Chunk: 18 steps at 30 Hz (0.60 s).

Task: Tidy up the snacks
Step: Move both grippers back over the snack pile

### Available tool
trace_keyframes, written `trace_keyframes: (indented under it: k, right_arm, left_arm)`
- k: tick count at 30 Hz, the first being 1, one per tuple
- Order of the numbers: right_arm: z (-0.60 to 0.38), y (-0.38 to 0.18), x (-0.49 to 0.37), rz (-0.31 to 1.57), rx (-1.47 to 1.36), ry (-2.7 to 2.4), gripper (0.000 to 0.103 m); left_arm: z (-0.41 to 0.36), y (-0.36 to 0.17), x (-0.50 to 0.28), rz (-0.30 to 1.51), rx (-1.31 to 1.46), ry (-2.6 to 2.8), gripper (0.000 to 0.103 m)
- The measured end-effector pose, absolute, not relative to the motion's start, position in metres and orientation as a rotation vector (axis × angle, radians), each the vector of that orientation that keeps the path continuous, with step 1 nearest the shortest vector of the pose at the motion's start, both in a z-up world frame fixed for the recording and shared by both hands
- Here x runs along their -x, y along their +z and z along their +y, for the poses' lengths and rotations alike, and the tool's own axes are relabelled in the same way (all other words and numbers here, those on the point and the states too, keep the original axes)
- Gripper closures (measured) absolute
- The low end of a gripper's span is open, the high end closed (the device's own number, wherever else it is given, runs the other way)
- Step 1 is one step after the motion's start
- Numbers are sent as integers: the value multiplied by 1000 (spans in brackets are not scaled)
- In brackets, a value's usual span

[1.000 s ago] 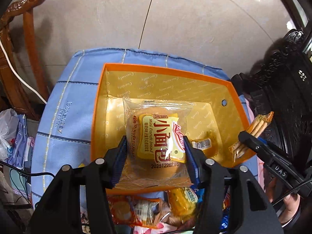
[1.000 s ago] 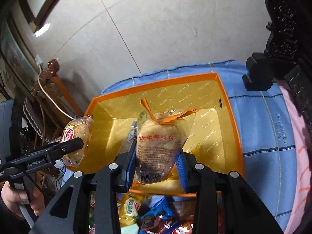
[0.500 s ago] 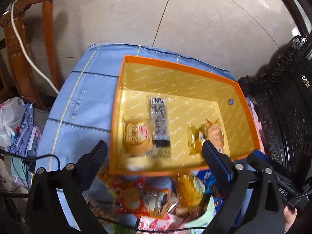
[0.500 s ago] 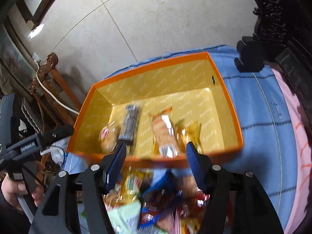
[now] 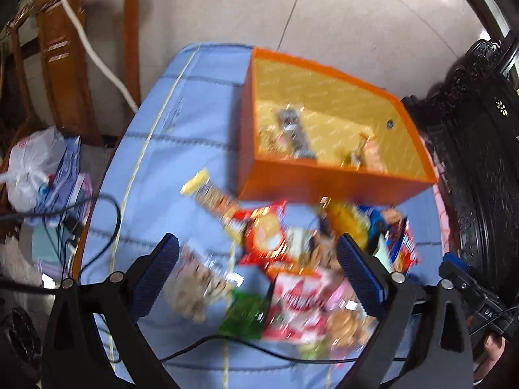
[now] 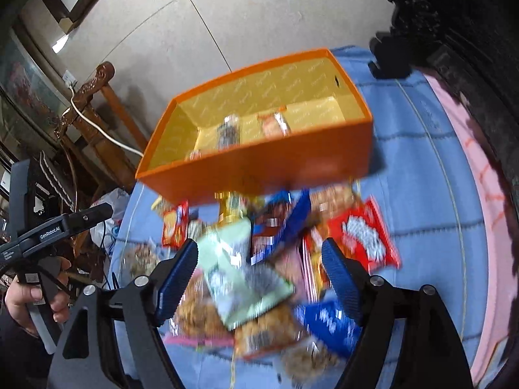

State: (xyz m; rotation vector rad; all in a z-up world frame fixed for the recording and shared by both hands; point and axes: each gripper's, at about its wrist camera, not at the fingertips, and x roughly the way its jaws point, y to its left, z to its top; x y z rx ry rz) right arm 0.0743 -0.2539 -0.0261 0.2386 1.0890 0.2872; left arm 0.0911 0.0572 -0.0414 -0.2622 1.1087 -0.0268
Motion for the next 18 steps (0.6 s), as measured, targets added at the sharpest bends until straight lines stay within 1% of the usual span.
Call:
trace_keyframes:
  k: [9, 18]
  right_arm:
    - [-252, -55, -22, 1174, -263, 252, 23]
    - [-245, -60, -1, 1197, -282, 259, 22]
  left_arm:
    - [62, -73, -49, 1202, 215, -19, 8]
    - [82, -89, -40, 1212, 156, 35, 8]
